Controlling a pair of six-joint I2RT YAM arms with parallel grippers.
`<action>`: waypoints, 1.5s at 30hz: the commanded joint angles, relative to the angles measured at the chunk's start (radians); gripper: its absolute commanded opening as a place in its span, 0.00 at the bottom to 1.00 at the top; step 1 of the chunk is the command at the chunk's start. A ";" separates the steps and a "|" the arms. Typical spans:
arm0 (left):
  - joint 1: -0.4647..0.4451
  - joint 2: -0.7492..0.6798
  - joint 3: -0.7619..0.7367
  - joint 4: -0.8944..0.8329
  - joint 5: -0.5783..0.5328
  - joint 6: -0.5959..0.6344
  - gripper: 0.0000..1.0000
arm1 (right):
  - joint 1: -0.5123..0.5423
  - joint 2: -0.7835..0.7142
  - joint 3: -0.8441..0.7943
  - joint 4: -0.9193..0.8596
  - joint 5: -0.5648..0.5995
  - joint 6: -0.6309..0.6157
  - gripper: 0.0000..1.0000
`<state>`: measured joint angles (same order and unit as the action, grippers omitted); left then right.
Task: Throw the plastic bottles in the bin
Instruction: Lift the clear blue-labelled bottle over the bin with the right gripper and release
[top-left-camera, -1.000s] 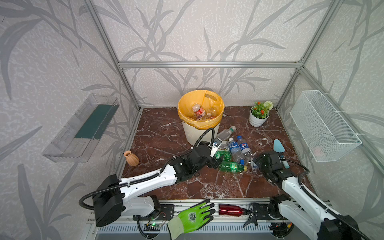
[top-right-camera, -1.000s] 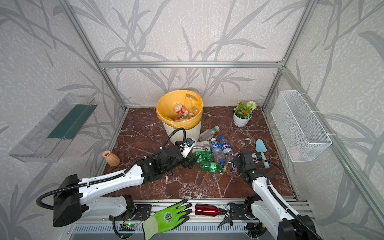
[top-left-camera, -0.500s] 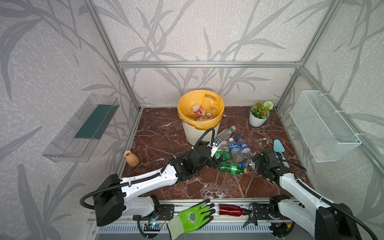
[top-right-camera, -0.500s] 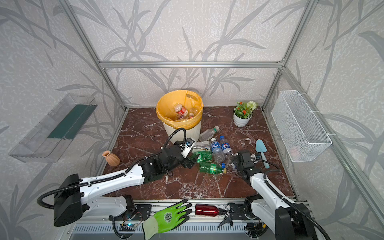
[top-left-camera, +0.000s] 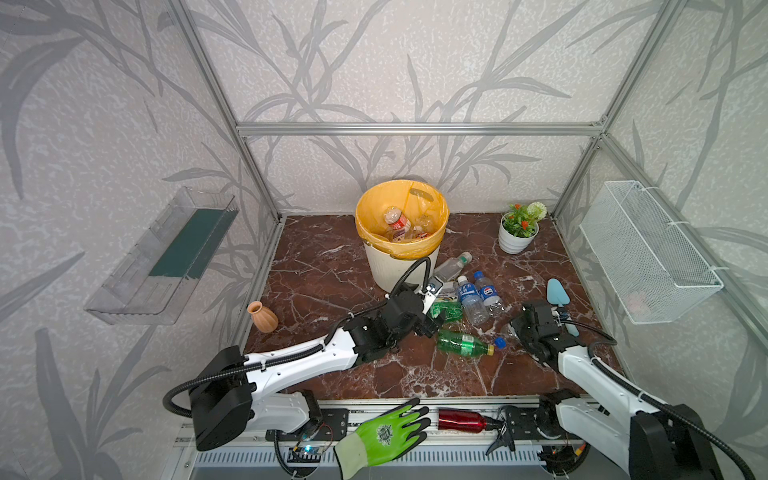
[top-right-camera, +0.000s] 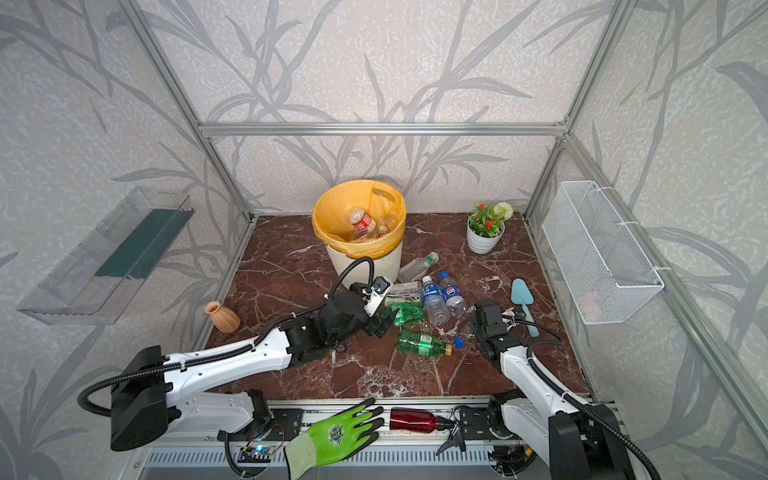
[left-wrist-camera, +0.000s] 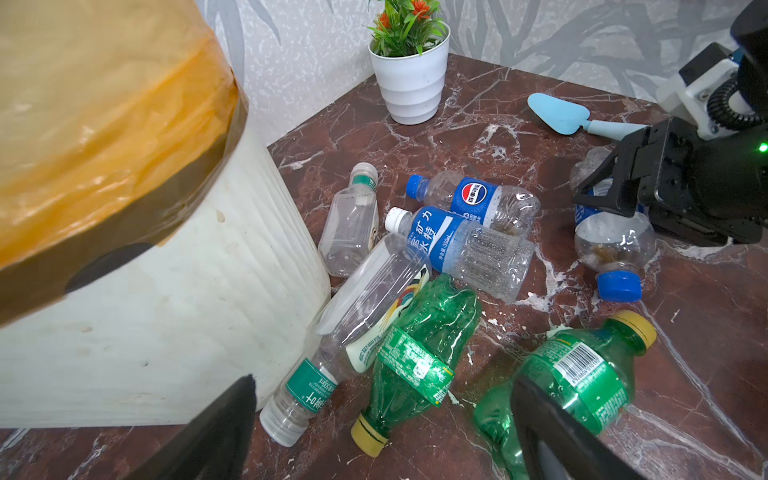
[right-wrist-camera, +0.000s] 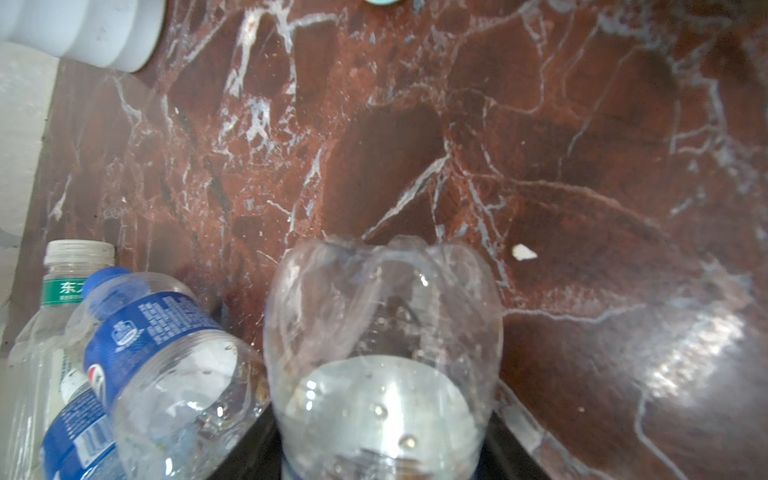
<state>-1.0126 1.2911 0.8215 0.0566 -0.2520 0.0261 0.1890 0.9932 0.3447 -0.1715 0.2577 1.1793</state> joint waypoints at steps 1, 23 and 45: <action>-0.005 0.028 -0.001 -0.027 0.052 0.010 0.94 | 0.001 -0.069 -0.006 0.046 0.034 -0.062 0.55; 0.015 -0.250 -0.264 0.029 -0.324 -0.272 0.99 | 0.001 -0.337 0.335 0.450 -0.128 -0.364 0.53; 0.181 -0.454 -0.306 -0.194 -0.241 -0.447 0.99 | 0.368 0.629 1.296 0.364 -0.293 -0.626 0.99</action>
<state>-0.8360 0.8658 0.4938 -0.1009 -0.5011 -0.3973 0.5621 1.7195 1.6203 0.2459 -0.0753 0.6636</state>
